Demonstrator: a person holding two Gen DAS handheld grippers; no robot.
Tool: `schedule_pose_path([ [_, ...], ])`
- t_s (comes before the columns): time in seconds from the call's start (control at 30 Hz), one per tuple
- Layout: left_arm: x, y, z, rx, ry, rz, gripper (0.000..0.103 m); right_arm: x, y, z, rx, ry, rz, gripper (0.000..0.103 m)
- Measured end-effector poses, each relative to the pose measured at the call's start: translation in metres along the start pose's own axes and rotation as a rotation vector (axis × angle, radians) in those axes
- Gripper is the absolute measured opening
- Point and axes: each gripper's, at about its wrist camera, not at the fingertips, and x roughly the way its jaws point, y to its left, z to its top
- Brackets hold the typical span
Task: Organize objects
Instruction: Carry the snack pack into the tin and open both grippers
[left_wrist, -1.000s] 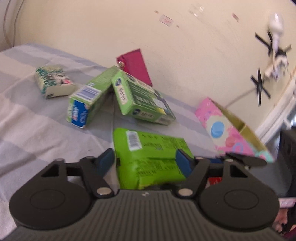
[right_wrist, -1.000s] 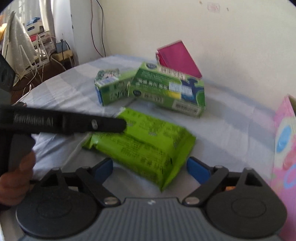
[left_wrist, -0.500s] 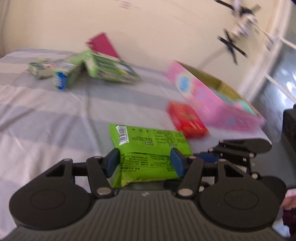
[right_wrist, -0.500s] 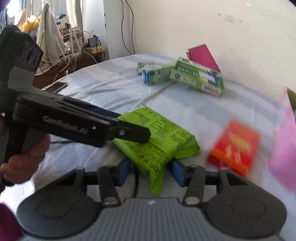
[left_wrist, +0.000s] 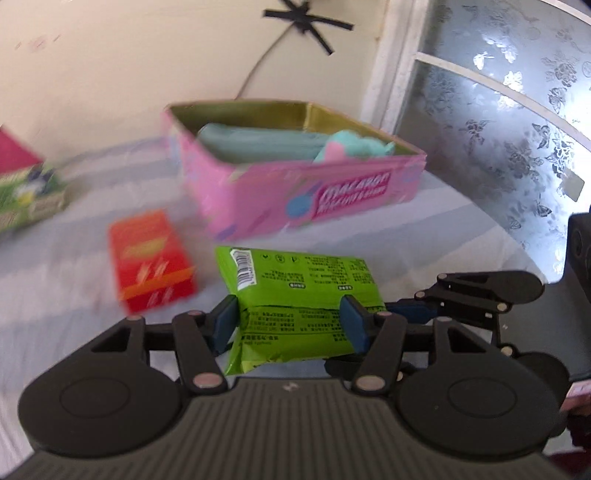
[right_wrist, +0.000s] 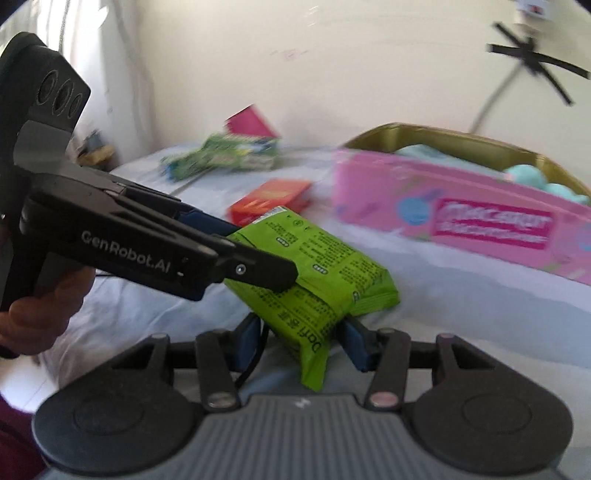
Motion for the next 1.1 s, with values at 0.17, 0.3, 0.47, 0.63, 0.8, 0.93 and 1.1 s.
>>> schedule_pose_path([
  [0.17, 0.003, -0.009, 0.051, 0.064, -0.110, -0.006, 0.062, -0.016, -0.023, 0.034, -0.045, -0.137, -0.080, 0.047],
  [0.3, 0.015, -0.007, 0.087, 0.066, -0.186, 0.012, 0.062, -0.008, -0.052, 0.070, -0.076, -0.204, -0.114, 0.048],
  [0.47, 0.061, 0.009, 0.116, 0.012, -0.171, 0.061, 0.062, 0.030, -0.091, 0.100, -0.051, -0.170, -0.096, 0.048],
  [0.63, 0.094, 0.017, 0.127, -0.028, -0.103, 0.079, 0.062, 0.067, -0.118, 0.103, -0.052, -0.102, -0.104, 0.051],
  [0.8, 0.114, 0.020, 0.131, -0.042, -0.064, 0.088, 0.063, 0.085, -0.132, 0.101, -0.005, -0.106, -0.130, 0.064],
  [0.93, 0.118, 0.017, 0.125, -0.044, -0.038, 0.138, 0.063, 0.080, -0.132, 0.096, 0.025, -0.139, -0.133, 0.068],
  [1.1, 0.090, 0.000, 0.116, 0.016, -0.078, 0.182, 0.063, 0.056, -0.121, 0.085, 0.072, -0.181, -0.138, 0.068],
])
